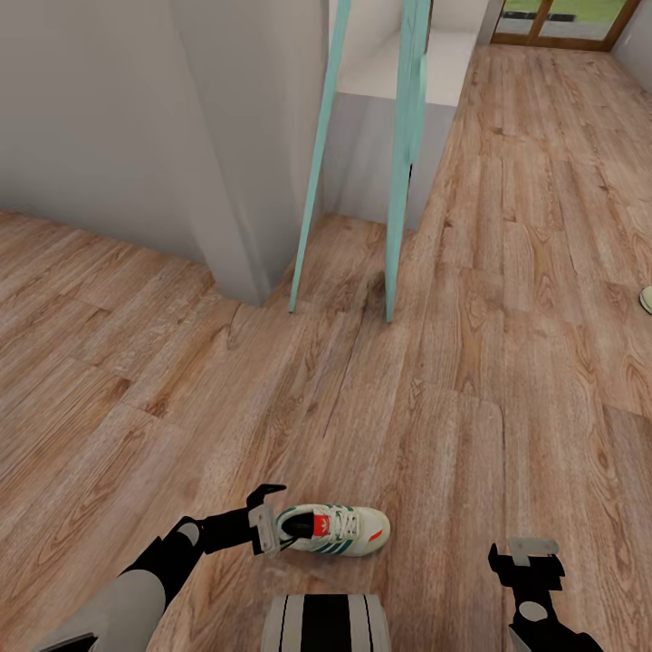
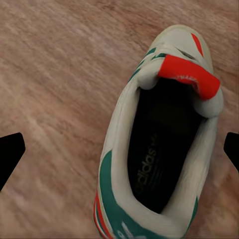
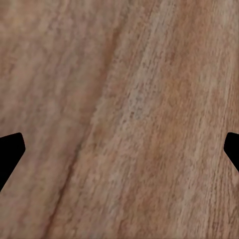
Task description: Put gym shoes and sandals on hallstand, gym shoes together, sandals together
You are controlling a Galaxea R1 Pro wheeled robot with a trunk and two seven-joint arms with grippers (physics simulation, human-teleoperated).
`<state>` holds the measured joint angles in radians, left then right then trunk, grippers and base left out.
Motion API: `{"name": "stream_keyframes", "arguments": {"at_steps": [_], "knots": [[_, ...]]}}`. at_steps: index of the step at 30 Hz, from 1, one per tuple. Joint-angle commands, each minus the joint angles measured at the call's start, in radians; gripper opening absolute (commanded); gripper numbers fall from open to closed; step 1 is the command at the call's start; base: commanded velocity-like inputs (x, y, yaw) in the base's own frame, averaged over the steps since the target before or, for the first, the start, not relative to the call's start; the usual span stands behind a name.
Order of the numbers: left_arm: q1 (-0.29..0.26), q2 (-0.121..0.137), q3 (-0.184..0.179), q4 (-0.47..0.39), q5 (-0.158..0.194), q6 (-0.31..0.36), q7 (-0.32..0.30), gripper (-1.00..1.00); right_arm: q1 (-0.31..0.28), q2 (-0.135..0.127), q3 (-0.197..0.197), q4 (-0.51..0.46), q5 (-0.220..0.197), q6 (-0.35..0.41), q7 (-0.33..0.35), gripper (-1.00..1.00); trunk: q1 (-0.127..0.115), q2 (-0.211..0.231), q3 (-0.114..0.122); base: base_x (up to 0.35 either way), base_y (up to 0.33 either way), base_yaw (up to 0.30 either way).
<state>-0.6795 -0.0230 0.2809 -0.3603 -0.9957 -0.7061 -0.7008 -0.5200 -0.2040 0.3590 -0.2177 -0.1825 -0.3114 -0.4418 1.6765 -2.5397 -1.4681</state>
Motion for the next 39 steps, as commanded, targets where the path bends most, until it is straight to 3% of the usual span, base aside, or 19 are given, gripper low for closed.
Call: {"name": "stream_keyframes", "arguments": {"at_steps": [1,9,17,39], "knots": [[0.0,0.0,0.0,0.0,0.0,0.0,0.0,1.0,0.0,0.0,0.0,0.0,0.0,0.0,0.0,1.0,0.0,0.0,0.0,0.0,0.0,0.0],[0.0,0.001,0.0,0.001,-0.014,0.007,0.002,1.0,0.0,0.0,0.0,0.0,0.0,0.0,0.0,1.0,0.0,0.0,0.0,0.0,0.0,0.0],[0.0,0.002,0.0,0.003,-0.071,0.008,0.003,1.0,0.0,0.0,0.0,0.0,0.0,0.0,0.0,1.0,0.0,0.0,0.0,0.0,0.0,0.0],[0.0,0.038,0.0,0.003,-0.078,0.01,0.003,1.0,0.0,0.006,0.0,0.0,0.0,0.0,0.0,1.0,0.0,0.0,0.0,0.0,0.0,0.0]]}}
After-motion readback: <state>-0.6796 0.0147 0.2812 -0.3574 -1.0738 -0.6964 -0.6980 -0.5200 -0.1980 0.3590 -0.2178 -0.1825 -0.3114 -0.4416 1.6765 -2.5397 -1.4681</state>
